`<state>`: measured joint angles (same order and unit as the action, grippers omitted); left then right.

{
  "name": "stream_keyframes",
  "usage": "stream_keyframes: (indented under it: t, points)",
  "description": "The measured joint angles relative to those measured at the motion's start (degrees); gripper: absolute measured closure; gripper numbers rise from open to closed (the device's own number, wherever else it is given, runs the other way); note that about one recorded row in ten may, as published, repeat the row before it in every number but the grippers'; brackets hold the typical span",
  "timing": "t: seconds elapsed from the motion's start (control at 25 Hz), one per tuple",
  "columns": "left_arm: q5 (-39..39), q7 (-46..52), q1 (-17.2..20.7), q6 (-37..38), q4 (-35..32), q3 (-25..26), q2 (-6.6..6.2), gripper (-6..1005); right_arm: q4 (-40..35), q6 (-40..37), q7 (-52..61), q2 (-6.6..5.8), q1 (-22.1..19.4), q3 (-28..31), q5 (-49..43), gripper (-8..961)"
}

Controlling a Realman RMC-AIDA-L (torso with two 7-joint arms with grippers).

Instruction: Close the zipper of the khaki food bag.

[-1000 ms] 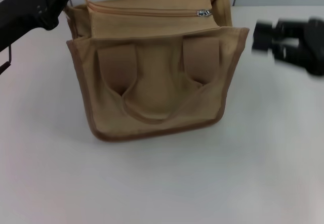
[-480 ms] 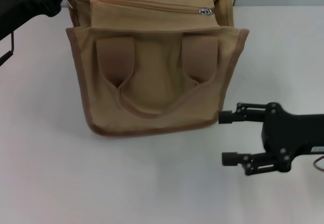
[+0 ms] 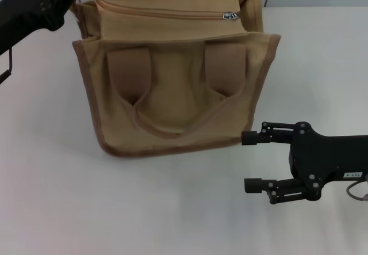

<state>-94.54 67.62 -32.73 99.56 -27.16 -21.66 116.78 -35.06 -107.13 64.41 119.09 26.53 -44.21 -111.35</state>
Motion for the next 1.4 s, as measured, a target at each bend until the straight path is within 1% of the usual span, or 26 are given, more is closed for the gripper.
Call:
stream_keyframes:
  t: [0.16,0.2,0.28,0.32,0.36,0.48,0.52,0.56,0.6,0.64,0.72,0.8,0.84,0.88,0.92,0.96,1.0,1.04,1.08,1.12,1.16,1.2,1.28,1.32,1.36,1.4]
  points:
    - [-0.2,2.3,1.6,0.5,-0.4,0.0,-0.13,836,0.8,0.1,-0.3,0.0,0.5,0.0,-0.1,149]
    - [-0.3,3.3,2.2,0.6,-0.9,-0.1,-0.29,835,0.9,0.1,-0.4,0.0,0.6,0.0,-0.1,149]
    - [-0.5,5.2,3.4,0.7,-1.9,-0.3,-1.04,833,0.9,0.2,-0.5,0.0,0.7,0.0,-0.1,150]
    - [-0.5,8.1,4.9,0.9,-3.5,-1.2,-2.33,832,0.9,0.2,-0.5,0.0,0.8,0.0,-0.1,150]
    - [-0.5,8.1,4.9,0.9,-3.5,-1.2,-2.33,793,0.9,0.2,-0.5,0.0,0.8,0.0,-0.1,150]
    - [-0.6,12.1,7.5,2.8,-6.1,-3.7,-5.06,677,0.9,0.3,-0.5,0.0,1.0,0.0,-0.1,150]
    - [-0.6,13.8,9.2,5.0,-7.5,-5.1,-6.9,638,1.0,0.3,-0.3,0.0,1.2,-0.1,-0.1,150]
    - [-0.6,13.8,9.2,5.0,-7.5,-5.1,-6.9,615,1.0,0.3,-0.3,0.0,1.2,-0.1,-0.1,150]
    - [-0.6,14.8,10.5,7.1,-8.4,-6.2,-8.27,591,1.0,0.3,-0.3,0.01,1.3,-0.1,-0.1,150]
    - [-0.6,15.0,10.9,7.7,-8.7,-6.5,-8.62,567,1.0,0.4,-0.2,0.03,1.4,-0.1,-0.1,150]
    - [-0.7,14.7,13.2,13.4,-10.0,-8.8,-10.74,520,1.0,0.7,-0.2,0.11,1.6,-0.9,0.0,150]
    - [-0.7,14.3,13.8,14.3,-10.5,-9.9,-10.88,474,1.1,0.8,-0.2,0.14,1.8,-1.2,0.0,149]
    - [-0.7,13.8,14.2,15.0,-11.1,-11.2,-10.83,450,1.7,0.8,-0.2,0.18,2.2,-1.5,0.1,149]
    - [-0.7,13.8,14.2,15.0,-11.1,-11.2,-10.83,426,1.7,0.8,-0.2,0.18,2.2,-1.5,0.1,149]
    - [-0.8,12.2,15.0,15.2,-12.5,-16.8,-9.68,403,2.5,0.8,-0.2,0.18,2.6,-1.5,0.2,149]
    - [-0.8,12.2,15.0,15.2,-12.5,-16.8,-9.68,375,2.5,0.8,-0.2,0.18,2.6,-1.5,0.2,149]
    - [-0.7,10.3,15.0,15.2,-12.5,-20.5,-8.53,347,3.2,0.9,-0.2,0.18,2.8,-1.5,0.2,149]
    - [-0.7,10.3,15.0,15.2,-12.5,-20.5,-8.53,319,3.2,0.9,-0.2,0.18,2.8,-1.5,0.2,149]
    - [-0.7,9.0,14.9,15.2,-12.1,-22.6,-7.71,291,3.4,1.1,-0.3,0.18,2.9,-1.5,0.2,149]
    - [-0.8,6.9,14.6,14.9,-11.6,-25.0,-6.45,263,3.9,1.6,-0.5,0.18,3.0,-1.6,0.3,149]
    - [-0.8,6.9,14.6,14.9,-11.6,-25.0,-6.45,235,3.9,1.6,-0.5,0.18,3.0,-1.6,0.3,149]
    - [-0.8,5.8,14.5,14.7,-11.4,-26.3,-5.72,207,4.2,1.8,-0.5,0.19,3.2,-1.6,0.3,149]
    - [-1.3,3.9,14.5,14.0,-11.4,-27.4,-4.35,192,5.2,2.0,-0.7,0.22,3.7,-1.6,0.3,149]
    - [-2.2,2.5,14.5,13.4,-11.3,-27.4,-3.31,185,6.4,2.2,-1.4,0.23,4.1,-1.6,0.3,149]
    - [-3.1,1.2,14.4,12.8,-11.2,-27.3,-2.6,177,6.4,2.2,-1.4,0.23,4.1,-1.6,0.3,149]
    - [-4.7,-0.9,14.1,11.4,-10.2,-27.2,-1.47,170,6.8,2.2,-1.8,0.24,4.1,-1.6,0.3,149]
